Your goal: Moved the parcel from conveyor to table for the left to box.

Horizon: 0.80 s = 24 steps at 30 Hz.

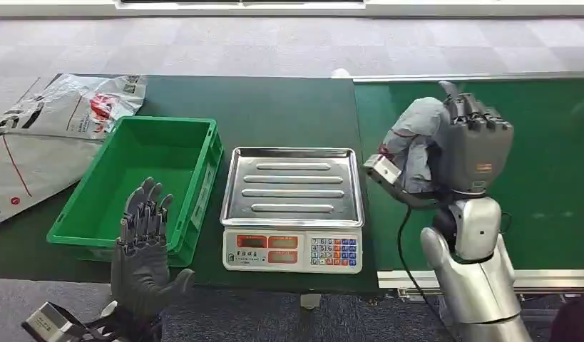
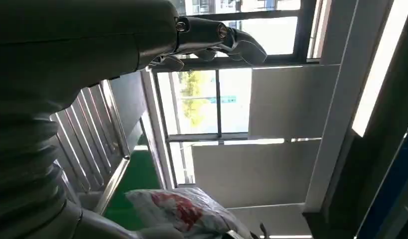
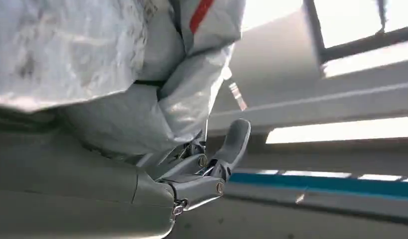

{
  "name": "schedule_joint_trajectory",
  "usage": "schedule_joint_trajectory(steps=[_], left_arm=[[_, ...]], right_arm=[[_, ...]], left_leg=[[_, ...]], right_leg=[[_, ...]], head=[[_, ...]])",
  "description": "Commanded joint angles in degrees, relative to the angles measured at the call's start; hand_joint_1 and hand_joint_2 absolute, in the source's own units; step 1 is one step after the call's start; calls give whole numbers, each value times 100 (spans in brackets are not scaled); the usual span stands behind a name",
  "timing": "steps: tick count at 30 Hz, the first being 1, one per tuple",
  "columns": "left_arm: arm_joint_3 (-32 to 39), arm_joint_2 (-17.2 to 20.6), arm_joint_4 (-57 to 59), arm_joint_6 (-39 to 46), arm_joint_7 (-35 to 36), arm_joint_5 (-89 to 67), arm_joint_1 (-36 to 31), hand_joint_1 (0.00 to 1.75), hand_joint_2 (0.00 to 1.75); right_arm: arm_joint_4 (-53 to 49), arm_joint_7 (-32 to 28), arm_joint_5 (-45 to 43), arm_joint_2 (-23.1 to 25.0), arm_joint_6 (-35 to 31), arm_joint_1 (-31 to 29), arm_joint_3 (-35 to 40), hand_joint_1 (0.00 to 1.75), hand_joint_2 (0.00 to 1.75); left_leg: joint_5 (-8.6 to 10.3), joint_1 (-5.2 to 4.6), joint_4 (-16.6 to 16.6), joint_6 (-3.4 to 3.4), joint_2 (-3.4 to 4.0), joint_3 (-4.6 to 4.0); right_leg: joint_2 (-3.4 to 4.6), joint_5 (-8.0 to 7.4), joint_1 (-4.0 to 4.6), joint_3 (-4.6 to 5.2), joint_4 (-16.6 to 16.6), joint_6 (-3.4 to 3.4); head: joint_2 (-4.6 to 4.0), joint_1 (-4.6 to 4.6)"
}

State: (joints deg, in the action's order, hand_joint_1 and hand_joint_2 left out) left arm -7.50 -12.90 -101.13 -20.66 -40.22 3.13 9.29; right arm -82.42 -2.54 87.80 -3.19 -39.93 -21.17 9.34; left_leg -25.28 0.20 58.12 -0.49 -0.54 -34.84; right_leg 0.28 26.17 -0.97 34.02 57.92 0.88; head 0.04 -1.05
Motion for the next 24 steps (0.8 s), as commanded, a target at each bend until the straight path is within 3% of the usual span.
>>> schedule_joint_trajectory(steps=[1,24], left_arm=[[5,106,204,-123,22,-21,-41,0,175],[-7,156,270,-160,22,-14,-126,0,175]], right_arm=[[1613,-542,-334,488,37,-573,592,175,175],[1898,-872,-420,476,283,-658,985,175,175]], left_leg=[[2,4,-6,-2,10,5],[6,8,-11,-4,4,13]], right_leg=[[4,-4,6,-6,-9,-6],[-1,-4,5,-16,-15,-9]], head=[[0,0],[0,0]])
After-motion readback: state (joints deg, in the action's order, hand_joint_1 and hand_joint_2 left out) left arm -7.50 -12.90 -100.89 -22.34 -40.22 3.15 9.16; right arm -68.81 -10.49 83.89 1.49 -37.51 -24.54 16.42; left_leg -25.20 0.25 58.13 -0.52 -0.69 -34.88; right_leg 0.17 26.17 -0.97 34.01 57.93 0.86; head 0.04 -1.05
